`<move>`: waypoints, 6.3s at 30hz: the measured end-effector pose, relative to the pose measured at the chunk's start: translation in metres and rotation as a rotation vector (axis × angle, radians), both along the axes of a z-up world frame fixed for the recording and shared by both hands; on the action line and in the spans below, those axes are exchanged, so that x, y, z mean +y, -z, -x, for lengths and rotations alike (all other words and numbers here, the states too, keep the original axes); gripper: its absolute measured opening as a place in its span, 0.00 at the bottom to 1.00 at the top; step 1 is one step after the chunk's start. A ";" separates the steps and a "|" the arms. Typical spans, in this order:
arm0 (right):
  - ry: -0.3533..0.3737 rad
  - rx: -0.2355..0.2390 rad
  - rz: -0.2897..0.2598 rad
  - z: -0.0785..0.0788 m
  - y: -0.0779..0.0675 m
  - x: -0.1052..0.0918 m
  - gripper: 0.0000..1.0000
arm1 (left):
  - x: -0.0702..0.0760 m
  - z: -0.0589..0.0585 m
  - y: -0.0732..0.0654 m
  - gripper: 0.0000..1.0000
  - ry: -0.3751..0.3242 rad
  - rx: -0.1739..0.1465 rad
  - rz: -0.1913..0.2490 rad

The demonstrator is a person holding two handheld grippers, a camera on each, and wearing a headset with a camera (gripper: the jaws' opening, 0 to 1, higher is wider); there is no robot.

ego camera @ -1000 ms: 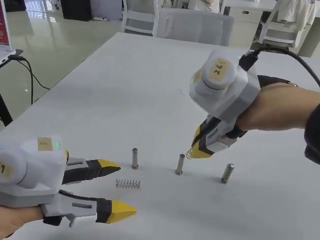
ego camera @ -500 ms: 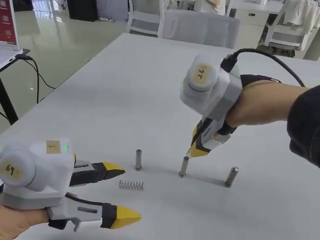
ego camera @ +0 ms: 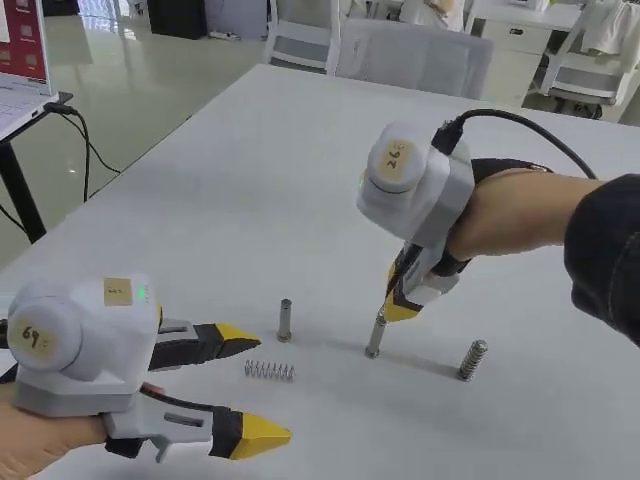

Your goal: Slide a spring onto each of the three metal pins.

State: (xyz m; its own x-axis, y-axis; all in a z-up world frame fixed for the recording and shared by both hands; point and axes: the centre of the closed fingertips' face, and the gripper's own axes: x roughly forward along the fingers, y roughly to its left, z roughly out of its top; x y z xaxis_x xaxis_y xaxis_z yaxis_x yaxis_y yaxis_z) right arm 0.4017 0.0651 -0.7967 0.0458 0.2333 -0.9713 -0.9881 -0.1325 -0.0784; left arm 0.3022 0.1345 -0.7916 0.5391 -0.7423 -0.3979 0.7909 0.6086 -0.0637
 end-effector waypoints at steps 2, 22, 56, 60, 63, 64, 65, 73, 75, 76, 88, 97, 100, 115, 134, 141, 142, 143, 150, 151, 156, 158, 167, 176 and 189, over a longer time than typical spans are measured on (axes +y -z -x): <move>-0.001 0.004 0.004 0.001 0.001 0.000 0.09 | 0.000 0.000 0.000 0.54 0.001 0.000 0.001; -0.020 0.028 0.089 -0.002 0.031 0.005 0.09 | -0.001 0.000 0.001 0.53 0.003 0.003 0.001; -0.029 0.034 0.114 0.007 0.060 0.003 0.15 | 0.000 0.001 0.002 0.53 -0.002 0.006 0.001; -0.035 0.027 0.080 0.007 0.053 0.009 0.19 | 0.000 0.001 0.003 0.53 -0.002 0.008 -0.001; -0.040 0.020 0.049 0.009 0.047 0.015 0.20 | 0.000 0.001 0.003 0.53 -0.003 0.010 -0.001; -0.044 0.017 0.039 0.010 0.044 0.018 0.20 | 0.000 0.001 0.003 0.53 -0.004 0.011 -0.001; -0.049 0.013 0.028 0.011 0.042 0.021 0.20 | 0.000 0.001 0.003 0.53 -0.006 0.012 -0.001; -0.085 0.025 -0.035 0.029 0.033 0.044 0.21 | 0.001 0.001 0.003 0.53 -0.012 0.014 -0.003; -0.098 0.023 -0.046 0.033 0.032 0.049 0.20 | 0.002 0.001 0.004 0.53 -0.013 0.014 -0.003; -0.104 0.026 -0.052 0.035 0.032 0.052 0.20 | 0.002 0.001 0.004 0.53 -0.013 0.014 -0.003; -0.127 0.075 -0.112 0.057 0.045 0.079 0.15 | 0.002 0.001 0.006 0.53 -0.013 0.017 -0.006; -0.121 0.082 -0.117 0.059 0.060 0.086 0.14 | 0.002 0.001 0.008 0.53 -0.015 0.022 -0.012; -0.115 0.091 -0.121 0.059 0.063 0.089 0.14 | 0.003 0.001 0.009 0.52 -0.017 0.025 -0.015; -0.125 0.074 -0.107 0.058 0.072 0.089 0.08 | 0.005 0.001 0.009 0.52 -0.024 0.024 -0.015; -0.102 0.093 -0.120 0.067 0.034 0.060 0.08 | 0.001 0.000 0.008 0.49 -0.003 0.017 -0.032; -0.120 0.103 -0.142 0.079 0.015 0.051 0.08 | -0.004 -0.005 0.001 0.44 0.033 0.008 -0.048; -0.123 0.103 -0.143 0.080 0.014 0.050 0.08 | -0.006 -0.005 -0.001 0.42 0.037 0.005 -0.046; -0.127 0.102 -0.145 0.083 0.011 0.049 0.08 | -0.008 -0.006 -0.004 0.41 0.044 -0.002 -0.045; -0.144 0.091 -0.147 0.089 0.002 0.044 0.08 | -0.018 -0.007 -0.008 0.31 0.094 -0.014 -0.058; -0.145 0.090 -0.148 0.090 0.001 0.043 0.08 | -0.018 -0.007 -0.009 0.30 0.099 -0.018 -0.059; -0.152 0.088 -0.151 0.094 -0.005 0.043 0.08 | -0.021 -0.005 -0.011 0.20 0.119 -0.024 -0.059; -0.158 0.088 -0.149 0.096 -0.007 0.042 0.08 | -0.022 -0.004 -0.011 0.18 0.126 -0.031 -0.061; -0.182 0.086 -0.138 0.103 -0.008 0.041 0.08 | -0.023 -0.003 -0.012 0.05 0.153 -0.066 -0.084; -0.180 0.082 -0.146 0.104 -0.013 0.042 0.08 | -0.024 0.000 -0.008 0.03 0.168 -0.068 -0.110; -0.206 0.063 -0.198 0.112 -0.037 0.058 0.07 | -0.025 0.002 -0.005 0.03 0.179 -0.066 -0.123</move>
